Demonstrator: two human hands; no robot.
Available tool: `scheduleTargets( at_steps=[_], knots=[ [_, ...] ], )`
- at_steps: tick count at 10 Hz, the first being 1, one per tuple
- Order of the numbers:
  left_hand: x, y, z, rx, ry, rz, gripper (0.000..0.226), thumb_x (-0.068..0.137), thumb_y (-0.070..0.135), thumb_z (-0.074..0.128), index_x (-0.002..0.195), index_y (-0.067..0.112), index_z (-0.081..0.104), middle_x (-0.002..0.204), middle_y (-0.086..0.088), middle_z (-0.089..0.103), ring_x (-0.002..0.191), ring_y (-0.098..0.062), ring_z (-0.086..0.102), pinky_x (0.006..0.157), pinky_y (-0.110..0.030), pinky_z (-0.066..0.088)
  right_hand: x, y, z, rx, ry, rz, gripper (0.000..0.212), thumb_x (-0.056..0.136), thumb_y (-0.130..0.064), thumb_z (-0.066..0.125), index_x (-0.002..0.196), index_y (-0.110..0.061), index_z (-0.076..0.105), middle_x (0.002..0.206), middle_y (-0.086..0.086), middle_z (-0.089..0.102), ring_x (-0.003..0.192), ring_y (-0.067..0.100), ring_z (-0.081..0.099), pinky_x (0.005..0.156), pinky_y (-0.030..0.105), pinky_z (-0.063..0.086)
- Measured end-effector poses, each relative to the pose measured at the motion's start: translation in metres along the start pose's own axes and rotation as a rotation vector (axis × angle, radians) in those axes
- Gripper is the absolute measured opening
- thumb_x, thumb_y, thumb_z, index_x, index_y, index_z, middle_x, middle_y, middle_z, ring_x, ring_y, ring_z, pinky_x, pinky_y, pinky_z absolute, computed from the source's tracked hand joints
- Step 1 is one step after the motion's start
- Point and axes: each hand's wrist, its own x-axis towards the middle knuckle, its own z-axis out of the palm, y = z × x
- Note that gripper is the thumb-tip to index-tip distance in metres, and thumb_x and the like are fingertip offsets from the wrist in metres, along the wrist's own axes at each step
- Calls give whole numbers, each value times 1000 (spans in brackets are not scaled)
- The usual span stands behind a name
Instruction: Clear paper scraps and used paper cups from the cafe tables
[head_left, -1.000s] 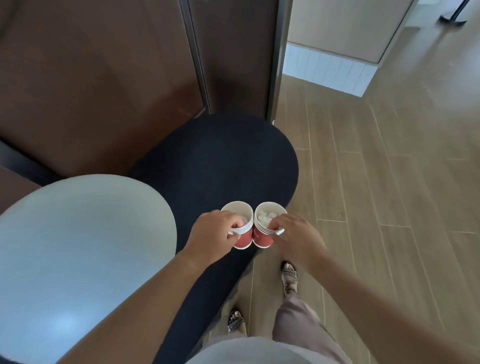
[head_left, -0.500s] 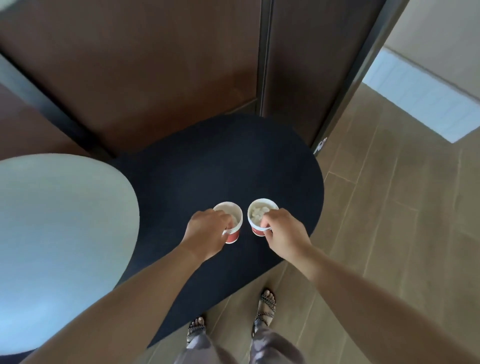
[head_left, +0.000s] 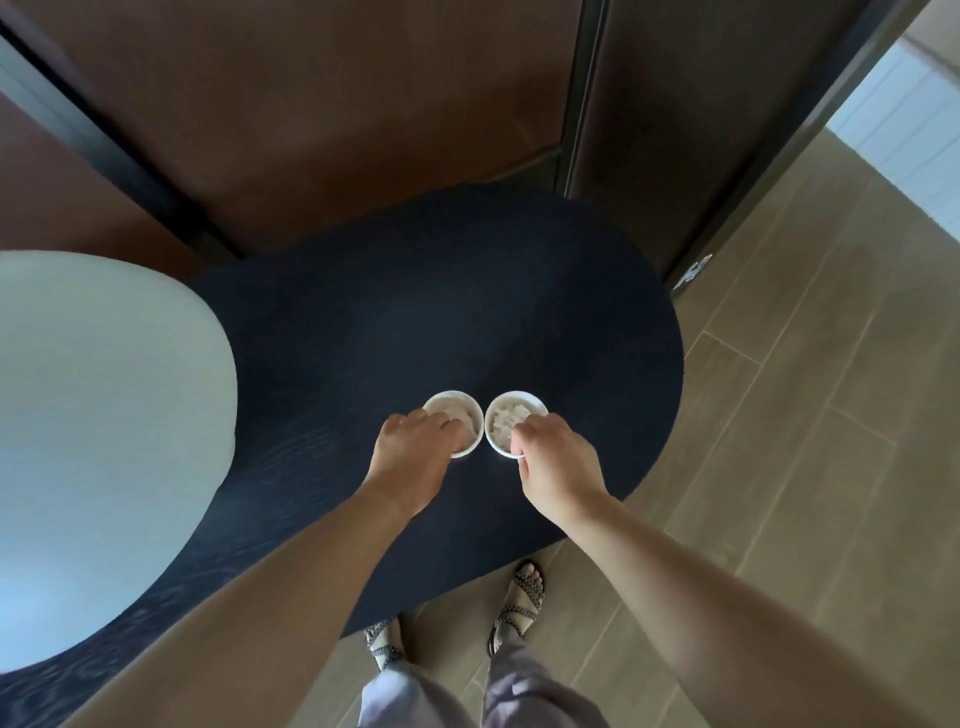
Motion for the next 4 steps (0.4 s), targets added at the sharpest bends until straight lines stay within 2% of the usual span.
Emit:
scheduleTargets(
  at_steps=[2,4],
  knots=[
    [-6,0,-1,-93,-10,-15,30,85,30,59,113,26,53,115,6,57,102,-19,53,86,-34,42,1,1,3,18,-16,-11,20,78,-7,59,96,-16,59,103,-1,59,98,21,52,61,28,39],
    [-22,-2,-14,-128,114,-11,45,79,43,59,119,25,49,122,5,51,103,-19,53,85,-37,45,-11,-9,-12,23,77,-26,23,82,-17,62,105,-18,60,108,-3,61,102,19,52,63,28,41]
  ],
)
